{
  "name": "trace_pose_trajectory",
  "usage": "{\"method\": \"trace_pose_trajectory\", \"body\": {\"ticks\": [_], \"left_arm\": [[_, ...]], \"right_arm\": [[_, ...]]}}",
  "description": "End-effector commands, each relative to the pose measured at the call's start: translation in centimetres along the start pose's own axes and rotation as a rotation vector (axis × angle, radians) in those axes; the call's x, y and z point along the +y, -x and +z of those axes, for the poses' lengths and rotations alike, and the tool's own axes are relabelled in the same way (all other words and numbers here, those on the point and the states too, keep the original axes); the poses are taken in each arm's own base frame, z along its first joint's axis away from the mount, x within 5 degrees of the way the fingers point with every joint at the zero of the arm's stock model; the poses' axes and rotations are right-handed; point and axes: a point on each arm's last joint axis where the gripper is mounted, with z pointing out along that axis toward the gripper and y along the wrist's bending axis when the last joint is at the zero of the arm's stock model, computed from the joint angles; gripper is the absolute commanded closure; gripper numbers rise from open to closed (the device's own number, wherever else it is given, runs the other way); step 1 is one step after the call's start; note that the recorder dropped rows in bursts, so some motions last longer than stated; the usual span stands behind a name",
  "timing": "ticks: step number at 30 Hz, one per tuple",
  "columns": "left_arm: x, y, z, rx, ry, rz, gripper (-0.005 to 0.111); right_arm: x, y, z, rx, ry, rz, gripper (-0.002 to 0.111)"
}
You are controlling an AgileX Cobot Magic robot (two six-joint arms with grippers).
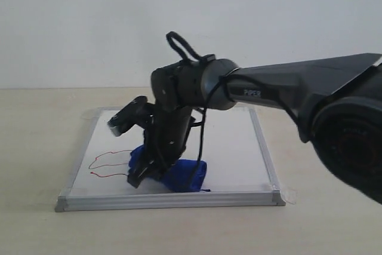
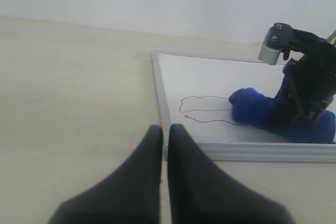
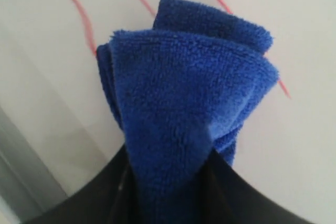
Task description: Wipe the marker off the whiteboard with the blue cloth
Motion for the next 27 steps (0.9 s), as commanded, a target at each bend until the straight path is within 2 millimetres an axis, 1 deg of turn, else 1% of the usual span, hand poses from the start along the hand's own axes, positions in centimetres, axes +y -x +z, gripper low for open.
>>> {"method": "trace_pose_trajectory", "body": {"ticks": [1, 3, 6, 9, 10, 11, 13, 15, 18, 20, 21, 22, 24, 26, 27], "left_arm": [[0.0, 0.0, 0.0, -0.008, -0.004, -0.009, 0.103], [0.0, 0.0, 0.0, -0.008, -0.004, -0.009, 0.103], [0.0, 0.0, 0.0, -0.008, -0.004, -0.009, 0.103], [0.0, 0.0, 0.0, -0.008, -0.004, -0.009, 0.103], [0.0, 0.0, 0.0, -0.008, -0.004, -0.009, 0.103], [0.0, 0.0, 0.0, -0.008, -0.004, -0.009, 0.103], [0.0, 0.0, 0.0, -0.008, -0.004, -0.009, 0.103], [0.0, 0.0, 0.0, -0.008, -0.004, -0.009, 0.103], [0.0, 0.0, 0.0, -0.008, -0.004, -0.009, 0.103], [0.0, 0.0, 0.0, -0.008, -0.004, -0.009, 0.103], [0.0, 0.0, 0.0, -0.008, -0.004, -0.009, 0.103], [0.0, 0.0, 0.0, -0.008, -0.004, -0.009, 0.103], [0.0, 0.0, 0.0, -0.008, -0.004, -0.009, 0.103], [0.0, 0.0, 0.0, -0.008, -0.004, -0.009, 0.103], [0.0, 0.0, 0.0, -0.008, -0.004, -0.009, 0.103]], "right_arm": [[-0.8, 0.6, 1.1, -0.029, -0.124, 0.063, 0.109], [-3.7, 0.2, 0.8, -0.028, -0.266, 0.111, 0.109], [-7.3, -1.0, 0.6, -0.012, -0.361, 0.188, 0.109], [-9.4, -2.0, 0.7, -0.016, -0.379, 0.277, 0.109], [-9.6, -2.1, 0.7, -0.019, -0.377, 0.296, 0.109], [-9.5, -2.1, 0.7, -0.021, -0.368, 0.306, 0.109], [-8.5, -1.6, 0.9, -0.038, -0.317, 0.297, 0.109], [-6.2, -0.3, 1.3, -0.085, -0.219, 0.245, 0.109], [-1.8, 1.8, 1.6, -0.167, -0.081, 0.148, 0.109], [0.6, 2.8, 1.4, -0.199, -0.004, 0.114, 0.109], [1.4, 3.2, 1.3, -0.211, 0.014, 0.093, 0.109], [1.7, 3.3, 1.2, -0.213, 0.018, 0.074, 0.109], [1.3, 3.5, 1.0, -0.222, -0.002, 0.063, 0.109], [-0.9, 2.9, 1.1, -0.209, -0.061, 0.094, 0.109], [-2.4, 2.4, 1.2, -0.199, -0.108, 0.133, 0.109]]}}
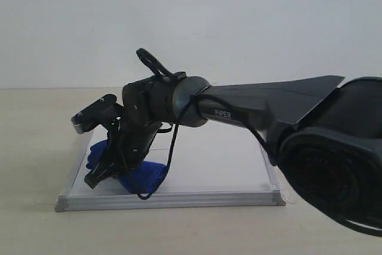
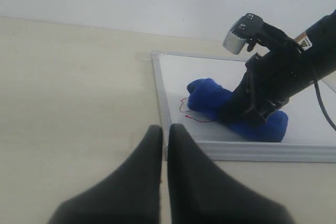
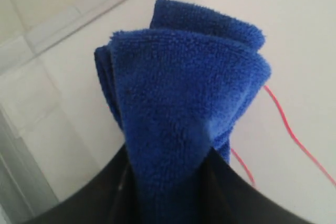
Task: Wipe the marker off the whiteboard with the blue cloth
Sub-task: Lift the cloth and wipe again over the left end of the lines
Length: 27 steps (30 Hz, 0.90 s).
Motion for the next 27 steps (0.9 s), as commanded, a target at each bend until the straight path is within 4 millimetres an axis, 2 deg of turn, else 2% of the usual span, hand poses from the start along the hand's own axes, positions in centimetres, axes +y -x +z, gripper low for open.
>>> {"method": "trace_pose_trajectory", "body": {"ticks": [1, 4, 6, 7, 9, 11, 16, 19, 21, 22, 27], "left_arm": [[0.0, 0.0, 0.0, -0.008, -0.004, -0.009, 0.103], [0.0, 0.0, 0.0, -0.008, -0.004, -0.009, 0.103], [0.0, 0.0, 0.0, -0.008, -0.004, -0.009, 0.103], [0.0, 0.0, 0.0, -0.008, -0.004, -0.009, 0.103], [0.0, 0.0, 0.0, -0.008, -0.004, -0.009, 0.103], [0.0, 0.0, 0.0, -0.008, -0.004, -0.009, 0.103], [0.0, 0.0, 0.0, -0.008, -0.004, -0.009, 0.103], [0.0, 0.0, 0.0, -0.008, -0.004, -0.009, 0.103], [0.0, 0.0, 0.0, -0.008, -0.004, -0.009, 0.103], [0.0, 0.0, 0.0, -0.008, -0.004, -0.009, 0.103], [0.0, 0.0, 0.0, -0.008, -0.004, -0.009, 0.103]], "right_arm": [[-6.1, -1.4, -0.1, 0.022, -0.169, 0.088, 0.109], [-10.9, -3.3, -0.3, 0.053, -0.293, 0.218, 0.109], [-12.9, -4.1, -0.7, 0.05, -0.312, 0.316, 0.109], [-13.3, -4.4, -0.6, 0.048, -0.303, 0.348, 0.109], [-12.8, -4.1, -0.5, 0.03, -0.251, 0.363, 0.109], [-11.0, -3.1, -0.1, -0.014, -0.17, 0.348, 0.109], [-3.2, 0.3, 0.8, -0.129, -0.003, 0.206, 0.109], [-0.3, 1.3, 0.5, -0.102, 0.032, 0.1, 0.109], [0.0, 1.4, 0.2, -0.074, 0.025, 0.066, 0.109], [-0.7, 1.3, 0.1, -0.056, -0.003, 0.077, 0.109], [-6.0, 0.2, -1.2, 0.025, -0.238, 0.179, 0.109]]}}
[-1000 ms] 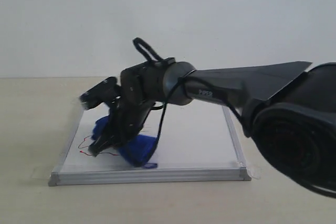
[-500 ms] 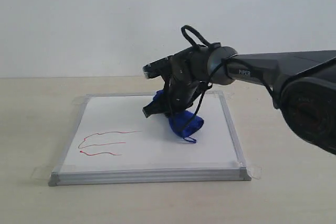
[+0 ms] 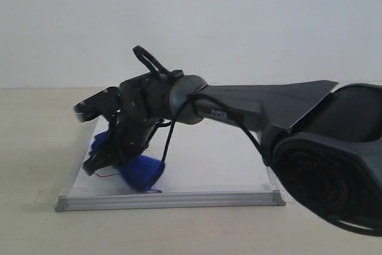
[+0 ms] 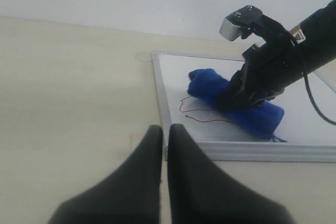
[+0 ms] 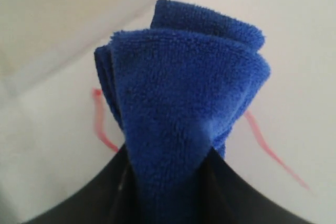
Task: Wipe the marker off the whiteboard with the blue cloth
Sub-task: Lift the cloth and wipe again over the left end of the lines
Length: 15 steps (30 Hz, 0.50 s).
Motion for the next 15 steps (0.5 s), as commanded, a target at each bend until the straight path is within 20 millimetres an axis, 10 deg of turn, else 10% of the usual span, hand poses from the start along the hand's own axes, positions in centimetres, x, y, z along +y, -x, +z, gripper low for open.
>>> {"method": "trace_pose_trajectory", "body": {"ticks": [1, 7, 15], "left_arm": [[0.0, 0.0, 0.0, -0.008, -0.004, -0.009, 0.103], [0.0, 0.0, 0.0, -0.008, -0.004, -0.009, 0.103], [0.0, 0.0, 0.0, -0.008, -0.004, -0.009, 0.103]], "right_arm": [[-6.0, 0.0, -1.4, 0.04, -0.207, 0.092, 0.109], [-7.8, 1.6, -3.3, -0.008, -0.207, 0.172, 0.109], [-8.6, -0.2, 0.1, 0.109, -0.23, 0.13, 0.109]]}}
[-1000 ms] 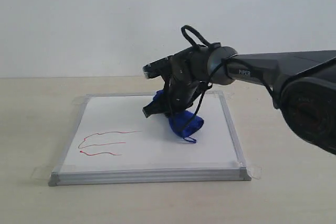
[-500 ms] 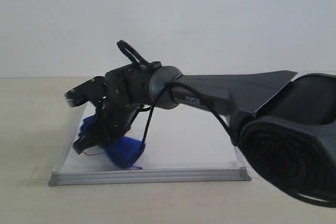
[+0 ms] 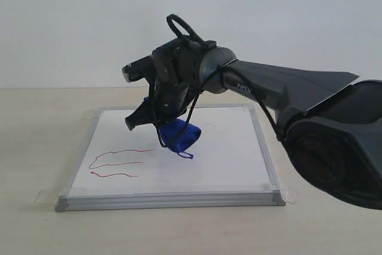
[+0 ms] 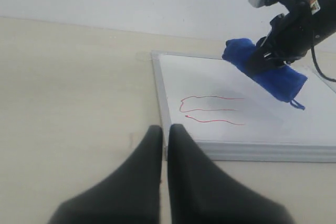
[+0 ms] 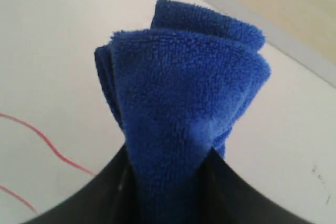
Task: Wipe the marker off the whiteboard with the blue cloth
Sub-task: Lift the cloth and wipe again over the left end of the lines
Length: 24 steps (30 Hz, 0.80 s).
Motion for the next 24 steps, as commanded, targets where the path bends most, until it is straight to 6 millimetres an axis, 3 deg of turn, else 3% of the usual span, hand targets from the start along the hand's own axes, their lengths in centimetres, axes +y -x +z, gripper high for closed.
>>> {"method": "trace_pose_trajectory", "body": {"ticks": [1, 4, 10, 15, 18, 22, 24], "left_arm": [[0.0, 0.0, 0.0, -0.008, -0.004, -0.009, 0.103], [0.0, 0.0, 0.0, -0.008, -0.004, -0.009, 0.103], [0.0, 0.0, 0.0, -0.008, -0.004, -0.009, 0.103], [0.0, 0.0, 0.0, -0.008, -0.004, -0.009, 0.103], [0.0, 0.0, 0.0, -0.008, -0.004, -0.009, 0.103], [0.0, 0.0, 0.0, -0.008, -0.004, -0.009, 0.103], [0.0, 0.0, 0.0, -0.008, -0.004, -0.009, 0.103]], "right_arm": [[-0.9, -1.1, 1.9, 0.093, -0.05, -0.038, 0.109], [-0.3, -1.1, 2.1, 0.094, -0.009, -0.037, 0.109], [5.4, -1.4, 1.9, 0.097, 0.264, -0.114, 0.109], [7.9, -1.6, 0.8, 0.112, 0.37, -0.209, 0.109], [6.7, -1.4, 1.1, 0.092, 0.258, -0.247, 0.109], [1.8, -1.3, 2.9, 0.079, -0.091, -0.266, 0.109], [0.0, -1.4, 3.8, 0.067, -0.182, -0.242, 0.109]]}}
